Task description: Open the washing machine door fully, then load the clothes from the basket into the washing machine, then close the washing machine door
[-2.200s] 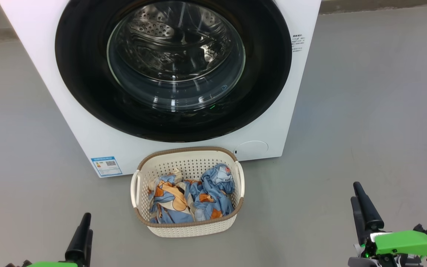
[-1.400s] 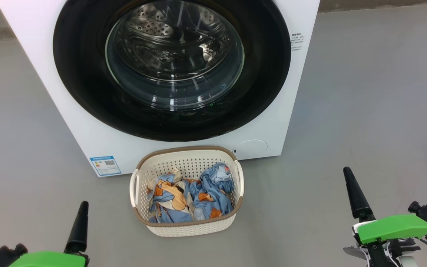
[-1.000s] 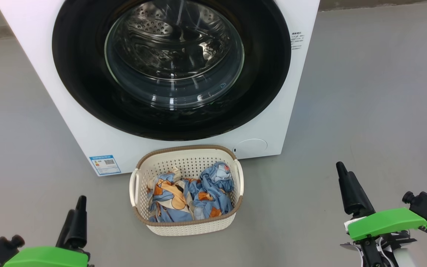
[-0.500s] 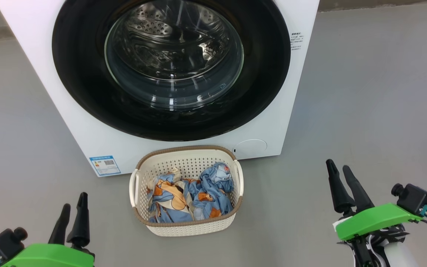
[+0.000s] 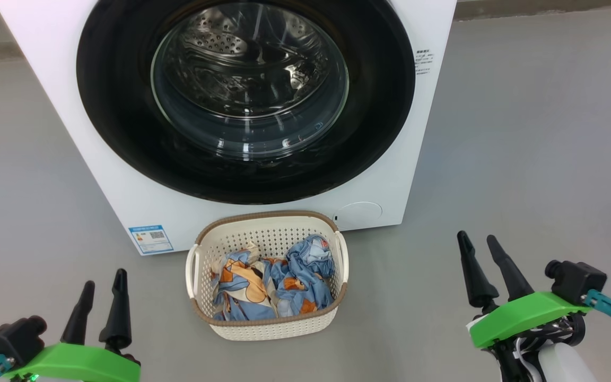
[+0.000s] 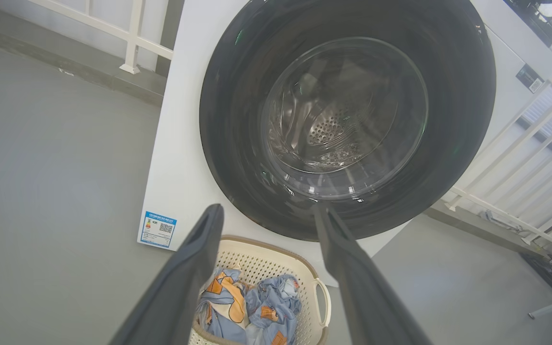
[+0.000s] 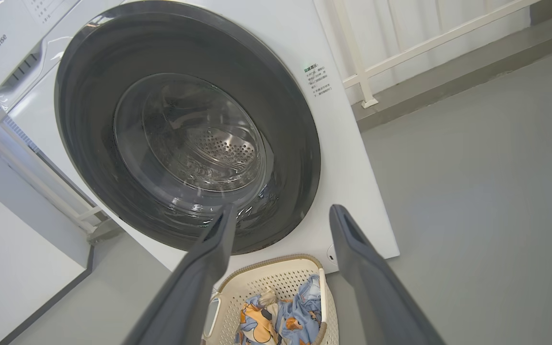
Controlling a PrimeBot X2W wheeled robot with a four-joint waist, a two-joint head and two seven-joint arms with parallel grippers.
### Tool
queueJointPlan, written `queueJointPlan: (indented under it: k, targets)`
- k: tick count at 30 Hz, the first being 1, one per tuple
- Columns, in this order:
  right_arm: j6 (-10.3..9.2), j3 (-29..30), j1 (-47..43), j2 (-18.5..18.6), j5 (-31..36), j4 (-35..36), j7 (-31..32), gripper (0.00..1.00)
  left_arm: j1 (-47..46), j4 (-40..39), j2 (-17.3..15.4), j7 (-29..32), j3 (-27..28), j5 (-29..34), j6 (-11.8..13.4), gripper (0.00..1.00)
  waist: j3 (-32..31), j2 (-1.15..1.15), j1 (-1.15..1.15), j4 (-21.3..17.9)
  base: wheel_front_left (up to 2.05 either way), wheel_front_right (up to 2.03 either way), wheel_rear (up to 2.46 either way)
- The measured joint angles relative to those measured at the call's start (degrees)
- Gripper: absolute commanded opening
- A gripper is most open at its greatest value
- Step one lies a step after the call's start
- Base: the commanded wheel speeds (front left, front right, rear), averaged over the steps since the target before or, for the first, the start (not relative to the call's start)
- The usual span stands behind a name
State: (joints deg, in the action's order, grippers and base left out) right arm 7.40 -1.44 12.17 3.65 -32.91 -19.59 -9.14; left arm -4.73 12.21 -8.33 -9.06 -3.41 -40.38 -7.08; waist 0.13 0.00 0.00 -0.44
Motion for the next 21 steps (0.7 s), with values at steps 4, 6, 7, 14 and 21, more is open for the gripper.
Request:
queueJointPlan:
  k: [4, 6, 7, 14, 21]
  targets:
    - [0.0, -0.34, 0.16, 0.0, 2.88, -1.74, -0.49, 1.0, -0.17, 0.32, -0.01, -0.63, 0.08, 2.67, -0.01, 1.0, -0.13, 0.0, 0.0, 0.12, 0.0, 0.0, 0.0]
    - [0.0, -0.68, 0.61, -0.01, 4.27, -2.45, -0.65, 1.0, -0.17, 0.32, -0.01, -1.05, 0.05, 4.12, -0.01, 1.0, -0.16, 0.0, 0.0, 0.15, 0.0, 0.0, 0.0]
    - [0.0, -0.96, 0.93, 0.0, 5.13, -2.65, -0.85, 1.0, -0.18, 0.32, -0.01, -1.11, 0.05, 4.67, -0.01, 1.0, -0.17, 0.0, 0.0, 0.16, 0.0, 0.0, 0.0]
    - [0.0, -1.57, 2.19, 0.0, 9.67, -3.65, -1.64, 1.0, -0.23, 0.32, -0.01, -2.13, 0.54, 9.88, -0.24, 1.0, -0.18, 0.0, 0.0, 0.1, 0.0, 0.0, 0.0]
    - [0.01, -1.81, 2.39, 0.0, 14.15, -4.77, -2.61, 1.0, -0.25, 1.12, 0.02, -3.49, 1.07, 15.59, -0.24, 1.0, -0.12, 0.0, 0.0, 0.01, 0.0, 0.0, 0.0]
